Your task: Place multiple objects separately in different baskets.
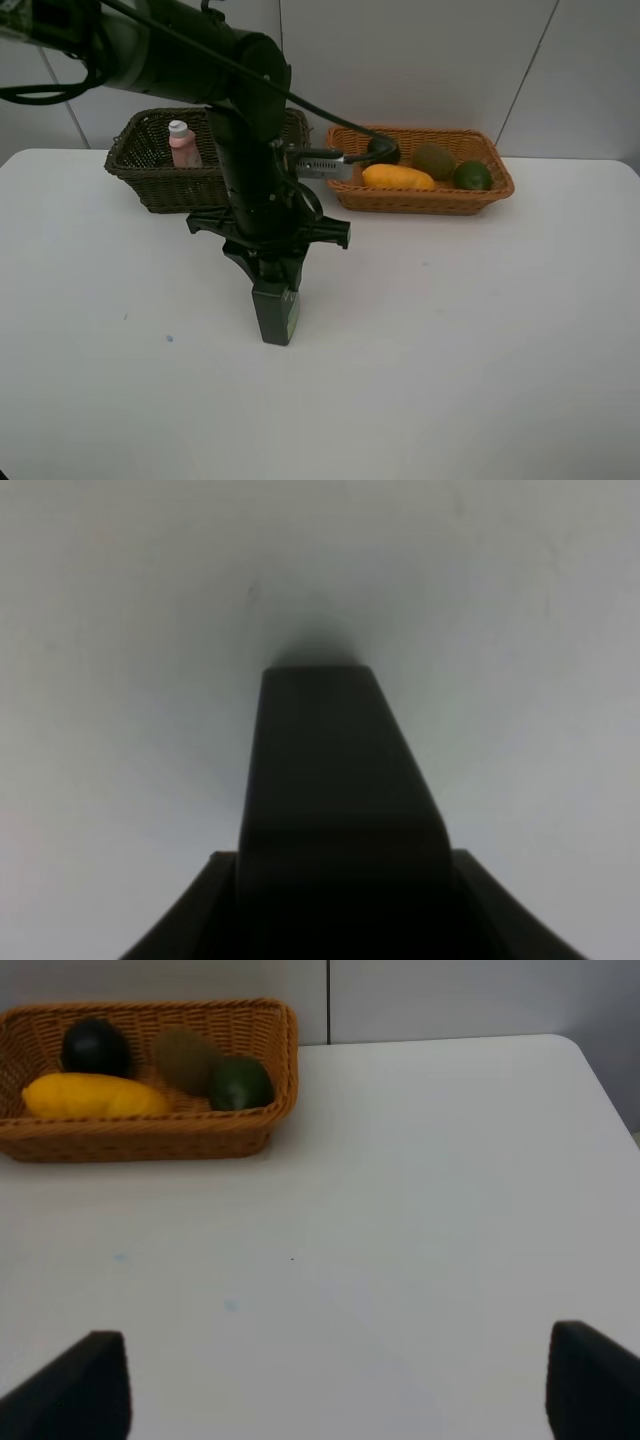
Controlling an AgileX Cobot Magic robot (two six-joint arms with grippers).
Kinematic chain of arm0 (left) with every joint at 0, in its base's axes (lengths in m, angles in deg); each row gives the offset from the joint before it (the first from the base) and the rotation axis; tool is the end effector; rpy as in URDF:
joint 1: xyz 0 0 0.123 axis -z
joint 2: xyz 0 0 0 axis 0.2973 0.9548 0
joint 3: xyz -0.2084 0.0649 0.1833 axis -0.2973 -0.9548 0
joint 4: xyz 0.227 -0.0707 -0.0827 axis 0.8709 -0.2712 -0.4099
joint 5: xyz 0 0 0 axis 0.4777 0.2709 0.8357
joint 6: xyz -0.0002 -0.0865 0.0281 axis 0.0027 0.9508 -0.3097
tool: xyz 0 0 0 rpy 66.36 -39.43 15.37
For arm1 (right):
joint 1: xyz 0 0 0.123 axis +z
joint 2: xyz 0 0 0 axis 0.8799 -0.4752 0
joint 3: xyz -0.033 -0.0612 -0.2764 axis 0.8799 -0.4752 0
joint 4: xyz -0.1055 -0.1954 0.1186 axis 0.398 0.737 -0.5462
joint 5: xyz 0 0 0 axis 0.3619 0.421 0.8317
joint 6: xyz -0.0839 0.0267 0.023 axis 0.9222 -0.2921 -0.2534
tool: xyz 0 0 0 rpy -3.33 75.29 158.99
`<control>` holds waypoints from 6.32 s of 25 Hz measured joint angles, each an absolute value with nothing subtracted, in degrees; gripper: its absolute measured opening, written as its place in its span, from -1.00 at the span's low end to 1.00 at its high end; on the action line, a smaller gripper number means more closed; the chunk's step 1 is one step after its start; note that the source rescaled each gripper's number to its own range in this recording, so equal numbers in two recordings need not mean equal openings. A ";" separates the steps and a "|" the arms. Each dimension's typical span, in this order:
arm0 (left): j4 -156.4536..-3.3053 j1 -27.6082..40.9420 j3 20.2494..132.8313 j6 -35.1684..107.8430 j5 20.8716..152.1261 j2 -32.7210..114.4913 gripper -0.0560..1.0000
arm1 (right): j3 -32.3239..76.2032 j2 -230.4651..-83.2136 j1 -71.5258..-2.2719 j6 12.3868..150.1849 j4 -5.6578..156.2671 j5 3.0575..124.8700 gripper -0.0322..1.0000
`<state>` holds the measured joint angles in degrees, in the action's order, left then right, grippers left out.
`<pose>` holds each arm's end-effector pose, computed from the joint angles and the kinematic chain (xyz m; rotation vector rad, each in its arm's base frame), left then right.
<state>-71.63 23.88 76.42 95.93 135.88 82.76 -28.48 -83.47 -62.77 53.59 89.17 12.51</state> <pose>0.2902 -0.2627 0.1640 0.3422 3.0684 -0.1904 -0.0080 -0.0082 0.2831 0.1110 2.0125 -0.0830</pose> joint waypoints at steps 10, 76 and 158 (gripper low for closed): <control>-71.63 23.88 76.42 95.47 135.88 82.76 -0.12 | -28.48 -83.47 -62.77 53.59 89.17 12.51 0.99; -44.26 7.93 105.07 73.47 128.46 93.91 0.57 | -28.48 -83.47 -62.77 53.59 89.17 12.51 0.99; -69.89 -6.04 25.68 66.04 142.72 -15.80 1.00 | -28.48 -83.47 -62.77 53.59 89.17 12.51 0.99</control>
<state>-69.89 -6.04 25.68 66.04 142.72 -15.80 -28.48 -83.47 -62.77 53.59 89.17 12.51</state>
